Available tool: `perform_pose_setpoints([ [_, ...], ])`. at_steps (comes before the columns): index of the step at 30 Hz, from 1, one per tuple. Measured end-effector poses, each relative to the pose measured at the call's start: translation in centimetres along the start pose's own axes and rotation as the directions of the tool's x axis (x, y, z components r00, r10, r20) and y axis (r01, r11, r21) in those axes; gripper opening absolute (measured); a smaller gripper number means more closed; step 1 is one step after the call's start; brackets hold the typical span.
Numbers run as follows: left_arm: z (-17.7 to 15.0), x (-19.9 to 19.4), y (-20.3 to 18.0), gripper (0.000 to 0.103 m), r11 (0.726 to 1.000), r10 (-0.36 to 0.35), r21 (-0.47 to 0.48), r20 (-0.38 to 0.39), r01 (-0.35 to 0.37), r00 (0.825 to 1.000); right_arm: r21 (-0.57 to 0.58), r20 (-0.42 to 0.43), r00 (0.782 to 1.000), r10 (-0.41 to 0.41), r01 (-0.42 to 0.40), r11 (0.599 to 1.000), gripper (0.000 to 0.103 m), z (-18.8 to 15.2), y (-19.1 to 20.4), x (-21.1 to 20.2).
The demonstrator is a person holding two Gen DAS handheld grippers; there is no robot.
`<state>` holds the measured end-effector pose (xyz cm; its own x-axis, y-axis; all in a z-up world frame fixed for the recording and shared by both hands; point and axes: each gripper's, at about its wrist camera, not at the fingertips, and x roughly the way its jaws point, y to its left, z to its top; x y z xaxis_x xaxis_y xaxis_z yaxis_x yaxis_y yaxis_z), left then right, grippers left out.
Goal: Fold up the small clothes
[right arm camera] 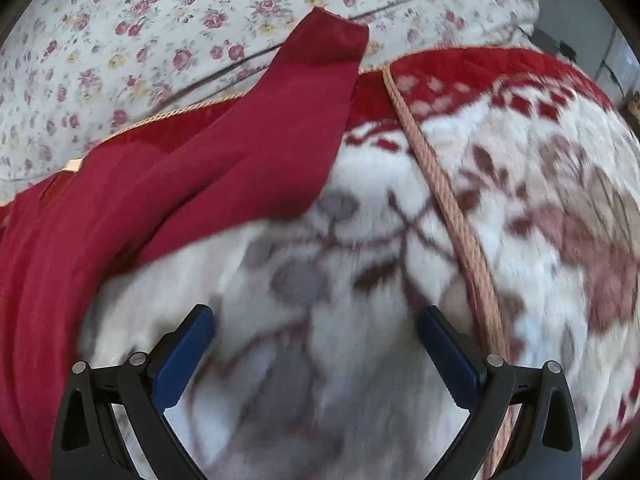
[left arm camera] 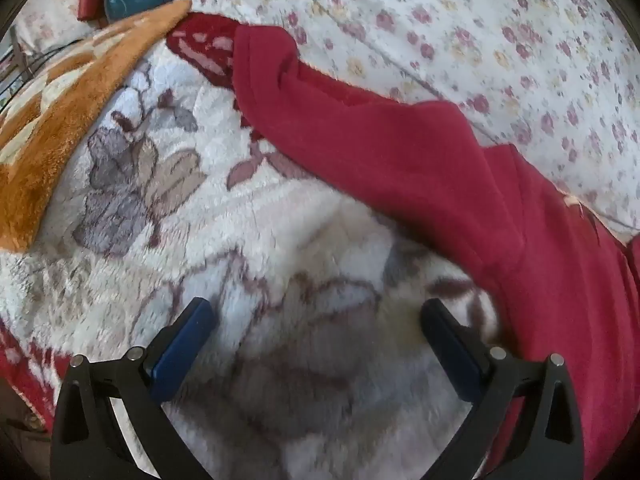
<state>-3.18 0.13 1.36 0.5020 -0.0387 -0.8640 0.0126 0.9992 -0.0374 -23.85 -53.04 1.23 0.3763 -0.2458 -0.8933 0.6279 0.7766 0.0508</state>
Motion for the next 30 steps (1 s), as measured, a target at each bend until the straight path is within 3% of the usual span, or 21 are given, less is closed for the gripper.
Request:
perform_pose_setpoints([
  [3,0.7,-1.2,-0.3,0.103,1.0,-0.014,0.018,-0.02,0.014,1.0,0.015,0.052,0.993,0.102,-0.102,0.995,0.103,-1.7,1.5,-3.4],
  [6,0.0,-4.6,-1.4,0.103,0.997,-0.013,0.083,0.097,0.005,0.995,-0.087,0.127,0.985,0.12,-0.11,0.99,0.103,-3.7,4.3,-8.4],
  [9,0.2,-6.7,-2.5,0.103,0.992,-0.058,0.121,0.148,0.041,0.987,-0.154,0.139,0.971,0.192,-0.171,0.973,0.103,-4.2,7.9,-12.2],
  [13,0.1,-8.6,-3.8,0.103,0.983,-0.134,0.151,0.172,0.108,0.976,-0.202,0.109,0.924,0.366,-0.339,0.919,0.103,-4.7,13.2,-16.2],
  [16,0.1,-9.2,-4.7,0.103,0.979,-0.127,0.18,0.195,0.092,0.973,-0.266,0.085,0.889,0.449,-0.414,0.87,0.103,-4.7,17.9,-17.4],
  [18,0.3,-8.9,-5.0,0.103,0.981,-0.106,0.184,0.208,0.068,0.972,-0.3,0.086,0.893,0.441,-0.399,0.866,0.103,-4.1,20.5,-17.0],
  [21,0.6,-7.7,-4.8,0.103,0.983,-0.098,0.17,0.19,0.065,0.977,-0.335,0.108,0.919,0.379,-0.325,0.885,0.103,-3.1,23.5,-15.4],
  [27,1.1,-6.2,-4.4,0.103,0.988,-0.061,0.152,0.184,0.033,0.981,-0.328,0.142,0.945,0.294,-0.236,0.915,0.103,-1.9,24.9,-11.1],
  [30,1.4,-5.8,-4.1,0.103,0.992,-0.061,0.124,0.183,0.038,0.981,-0.331,0.121,0.955,0.27,-0.218,0.918,0.103,-1.9,25.1,-9.0],
])
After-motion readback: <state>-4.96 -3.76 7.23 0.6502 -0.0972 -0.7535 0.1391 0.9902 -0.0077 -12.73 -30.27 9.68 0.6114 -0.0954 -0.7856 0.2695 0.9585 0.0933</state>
